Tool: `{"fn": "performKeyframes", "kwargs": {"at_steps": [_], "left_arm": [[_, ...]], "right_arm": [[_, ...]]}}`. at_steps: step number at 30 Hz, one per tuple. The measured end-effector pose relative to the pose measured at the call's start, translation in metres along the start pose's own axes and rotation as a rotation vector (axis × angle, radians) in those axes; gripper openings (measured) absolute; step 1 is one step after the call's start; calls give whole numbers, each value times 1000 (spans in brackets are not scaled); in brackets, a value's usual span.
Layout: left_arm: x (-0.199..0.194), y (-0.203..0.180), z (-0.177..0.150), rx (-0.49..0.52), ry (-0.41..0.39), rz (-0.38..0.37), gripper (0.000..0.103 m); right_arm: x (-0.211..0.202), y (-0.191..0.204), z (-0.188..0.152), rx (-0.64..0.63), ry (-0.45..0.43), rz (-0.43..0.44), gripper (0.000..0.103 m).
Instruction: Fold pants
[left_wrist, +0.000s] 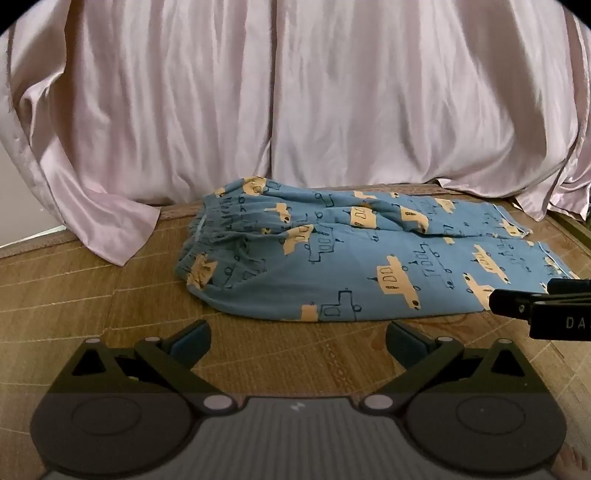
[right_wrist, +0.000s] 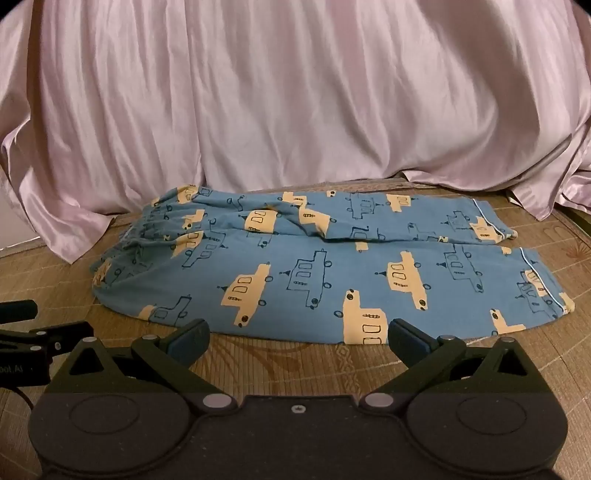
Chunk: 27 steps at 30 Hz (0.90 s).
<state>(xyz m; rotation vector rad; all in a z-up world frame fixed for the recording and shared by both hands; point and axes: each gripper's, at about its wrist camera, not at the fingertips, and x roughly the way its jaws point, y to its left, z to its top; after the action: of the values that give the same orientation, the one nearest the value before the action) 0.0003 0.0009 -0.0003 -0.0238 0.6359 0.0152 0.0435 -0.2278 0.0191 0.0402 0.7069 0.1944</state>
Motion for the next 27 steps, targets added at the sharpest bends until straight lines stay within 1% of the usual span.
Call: {"fn": "performKeyframes", "kwargs": {"at_steps": [12, 14, 23, 24, 27], "left_arm": [[4, 7, -1, -10, -8, 3, 103], [0, 3, 1, -2, -5, 6, 103], [1, 12, 2, -4, 0, 5, 103], [0, 5, 1, 1, -2, 6, 103], [0, 8, 2, -2, -3, 6, 103]], "right_arm": [[-1, 0, -2, 2, -3, 2, 102], [1, -1, -1, 2, -2, 2, 102], [0, -2, 0, 4, 3, 2, 102], [0, -2, 0, 5, 4, 2, 102], [0, -3, 0, 13, 6, 2, 102]]}}
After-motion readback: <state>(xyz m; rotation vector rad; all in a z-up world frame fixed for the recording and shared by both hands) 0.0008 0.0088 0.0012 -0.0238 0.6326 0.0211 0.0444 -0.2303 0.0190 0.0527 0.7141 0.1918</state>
